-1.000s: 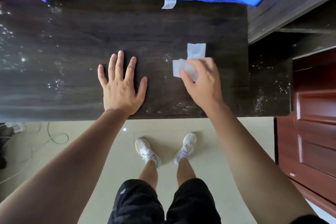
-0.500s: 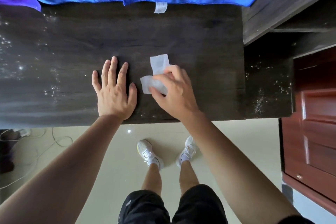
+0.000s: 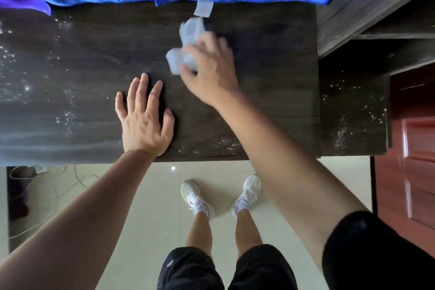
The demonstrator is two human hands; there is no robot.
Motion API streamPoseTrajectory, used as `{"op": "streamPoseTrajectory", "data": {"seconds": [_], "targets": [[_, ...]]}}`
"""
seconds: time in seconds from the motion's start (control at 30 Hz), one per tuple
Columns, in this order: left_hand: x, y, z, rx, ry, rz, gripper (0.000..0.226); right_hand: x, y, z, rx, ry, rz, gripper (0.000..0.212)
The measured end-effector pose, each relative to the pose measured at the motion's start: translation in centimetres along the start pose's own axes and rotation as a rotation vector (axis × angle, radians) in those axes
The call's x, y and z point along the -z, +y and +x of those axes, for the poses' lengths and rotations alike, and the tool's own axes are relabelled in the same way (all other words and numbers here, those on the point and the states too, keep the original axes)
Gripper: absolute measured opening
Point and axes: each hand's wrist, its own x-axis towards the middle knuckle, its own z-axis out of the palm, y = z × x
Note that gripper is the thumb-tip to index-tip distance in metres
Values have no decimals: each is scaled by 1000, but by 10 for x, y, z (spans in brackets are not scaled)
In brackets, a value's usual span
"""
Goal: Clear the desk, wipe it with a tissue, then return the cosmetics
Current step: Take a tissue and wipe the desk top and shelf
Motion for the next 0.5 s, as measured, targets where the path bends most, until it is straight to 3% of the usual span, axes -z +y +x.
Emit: {"op": "streamPoseTrajectory", "data": {"seconds": [0.17,0.23,0.33,0.43,0.5], "targets": [[1,0,0,2,0,-20,63,29,40,-98,193,-81,93,25],[1,1,-1,4,5,-20,63,50,83,-100,106,33,30,19],[1,2,0,3,-8,-12,63,72,131,-67,-208,184,-122,26],[1,2,0,15,-25,-5,63,68,122,-39,-373,230,-156,37],[1,2,1,25,-37,16,65,55,92,-40,-361,185,-143,38]]}}
